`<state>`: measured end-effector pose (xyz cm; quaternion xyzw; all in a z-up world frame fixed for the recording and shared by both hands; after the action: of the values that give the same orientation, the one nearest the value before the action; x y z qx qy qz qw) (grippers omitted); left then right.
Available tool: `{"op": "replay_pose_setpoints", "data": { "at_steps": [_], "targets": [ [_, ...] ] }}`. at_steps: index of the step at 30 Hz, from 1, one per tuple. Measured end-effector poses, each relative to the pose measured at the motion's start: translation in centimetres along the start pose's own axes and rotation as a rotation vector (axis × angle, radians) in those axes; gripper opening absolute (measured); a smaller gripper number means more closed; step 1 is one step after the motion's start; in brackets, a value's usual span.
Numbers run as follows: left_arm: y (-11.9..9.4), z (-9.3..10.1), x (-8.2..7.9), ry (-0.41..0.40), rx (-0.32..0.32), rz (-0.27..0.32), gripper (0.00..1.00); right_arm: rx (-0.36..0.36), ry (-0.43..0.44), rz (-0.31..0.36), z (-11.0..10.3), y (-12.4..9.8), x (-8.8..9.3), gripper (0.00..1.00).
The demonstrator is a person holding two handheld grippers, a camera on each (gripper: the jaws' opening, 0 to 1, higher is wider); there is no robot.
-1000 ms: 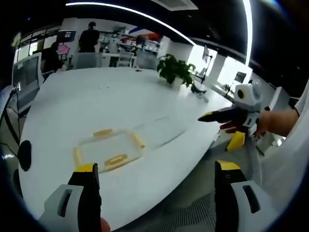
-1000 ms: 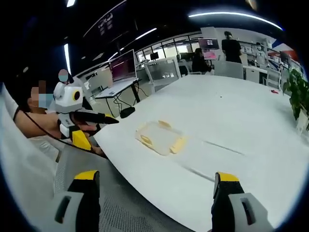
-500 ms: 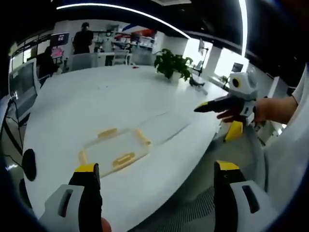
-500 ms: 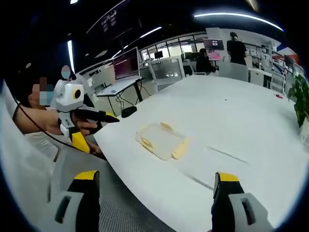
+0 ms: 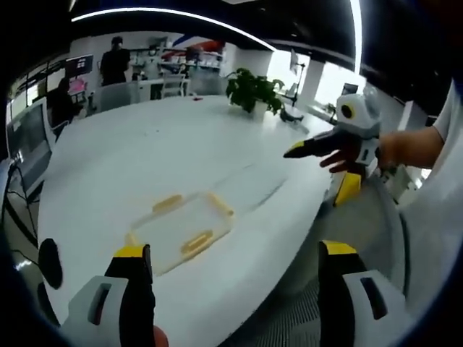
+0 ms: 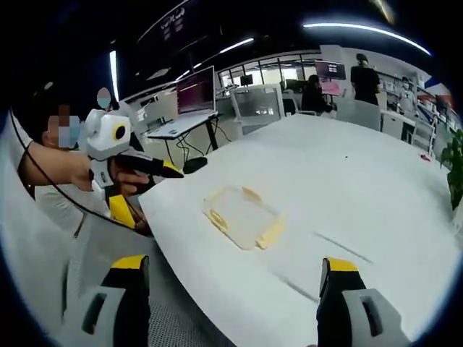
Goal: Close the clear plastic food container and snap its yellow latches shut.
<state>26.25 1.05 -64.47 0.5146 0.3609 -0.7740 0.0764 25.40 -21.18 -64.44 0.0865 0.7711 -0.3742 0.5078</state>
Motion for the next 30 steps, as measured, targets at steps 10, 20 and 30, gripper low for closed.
{"op": "replay_pose_setpoints", "data": {
  "at_steps": [10, 20, 30],
  "targets": [
    [-0.1, -1.4, 0.1, 0.029, 0.007, -0.008, 0.94, -0.029, -0.042, -0.028, 0.0, 1.1, -0.2, 0.97],
    [-0.1, -2.8, 0.1, 0.066, 0.001, -0.035, 0.92, -0.041, -0.058, -0.048, 0.3, 2.4, -0.7, 0.96],
    [0.4, -3.9, 0.2, 0.158, 0.027, -0.084, 0.93, -0.068, -0.106, -0.065, 0.6, 3.7, -1.4, 0.97]
  ]
}}
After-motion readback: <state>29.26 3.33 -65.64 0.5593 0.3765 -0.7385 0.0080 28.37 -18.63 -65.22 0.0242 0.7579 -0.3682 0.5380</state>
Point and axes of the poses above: the point that each gripper's makers call its tool centre point, and the gripper's own axes: y roughly forward along the fingers, z roughly to its right, x roughly out of its underside, the point moved 6 cm from there along -y, roughly backward along the fingers, and after that the axes turned 7 degrees about z, right-handed, at the moved point
